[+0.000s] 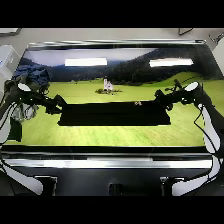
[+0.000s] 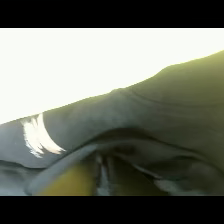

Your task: Fold the clothes and pants, and hang the long-sleeved shirts on hangers.

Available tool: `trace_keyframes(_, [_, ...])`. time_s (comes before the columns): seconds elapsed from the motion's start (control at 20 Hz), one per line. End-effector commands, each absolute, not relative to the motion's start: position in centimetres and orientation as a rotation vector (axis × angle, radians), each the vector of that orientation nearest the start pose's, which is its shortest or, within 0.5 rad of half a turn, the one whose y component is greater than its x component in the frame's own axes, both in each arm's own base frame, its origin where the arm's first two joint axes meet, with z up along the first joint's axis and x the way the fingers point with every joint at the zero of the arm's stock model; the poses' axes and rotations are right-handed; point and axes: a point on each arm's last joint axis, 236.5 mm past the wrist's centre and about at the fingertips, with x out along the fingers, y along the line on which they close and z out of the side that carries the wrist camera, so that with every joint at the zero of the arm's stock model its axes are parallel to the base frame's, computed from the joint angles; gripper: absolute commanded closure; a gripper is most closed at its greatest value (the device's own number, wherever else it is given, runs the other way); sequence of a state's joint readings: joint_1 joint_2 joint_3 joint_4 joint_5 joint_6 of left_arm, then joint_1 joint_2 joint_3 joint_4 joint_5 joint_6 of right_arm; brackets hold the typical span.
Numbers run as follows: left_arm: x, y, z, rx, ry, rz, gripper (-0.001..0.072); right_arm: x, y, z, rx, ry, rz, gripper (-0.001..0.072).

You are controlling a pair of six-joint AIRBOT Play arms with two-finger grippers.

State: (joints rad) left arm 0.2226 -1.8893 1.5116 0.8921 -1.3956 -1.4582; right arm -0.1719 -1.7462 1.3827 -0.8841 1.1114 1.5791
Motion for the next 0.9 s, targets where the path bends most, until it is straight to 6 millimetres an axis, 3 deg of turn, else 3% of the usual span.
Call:
trace_keyframes(0.0, [42.7,-4.3,-7.2,-0.771,1.638,-0.351,0.0095,46.9,4.5,-4.0,0.851,1.371,0.188,0.0261])
trace_keyframes(0.05, [42.8,-3.3,-5.8,-0.771,1.630,-0.362,0.0041,46.7,2.8,-2.5,0.818,1.368,0.228,0.0099])
trace_keyframes(0.15, [43.2,-1.3,-3.2,-0.781,1.595,-0.349,-0.0002,45.3,-2.4,-1.5,0.811,1.389,0.175,0.0086])
trace_keyframes(0.25, [44.0,0.9,-0.4,-0.788,1.515,-0.309,-0.0002,42.0,-6.7,-3.1,0.847,1.482,0.068,0.0014])
trace_keyframes(0.3, [44.2,1.5,0.8,-0.784,1.482,-0.299,-0.0001,40.5,-7.6,-4.2,0.866,1.528,0.049,0.0006])
trace_keyframes(0.4, [44.1,1.7,3.2,-0.763,1.434,-0.294,-0.0001,38.6,-7.4,-6.4,0.890,1.586,0.068,0.0001])
trace_keyframes(0.5, [43.7,0.6,5.5,-0.720,1.403,-0.316,0.0000,38.1,-5.9,-8.8,0.912,1.603,0.117,0.0000])
trace_keyframes(0.7, [42.9,-3.3,9.4,-0.615,1.351,-0.390,0.0000,40.4,-1.7,-10.0,0.990,1.553,0.253,0.0000])
trace_keyframes(0.85, [42.3,-6.7,10.6,-0.549,1.347,-0.455,0.0000,42.3,1.1,-9.9,0.968,1.509,0.292,0.0009])
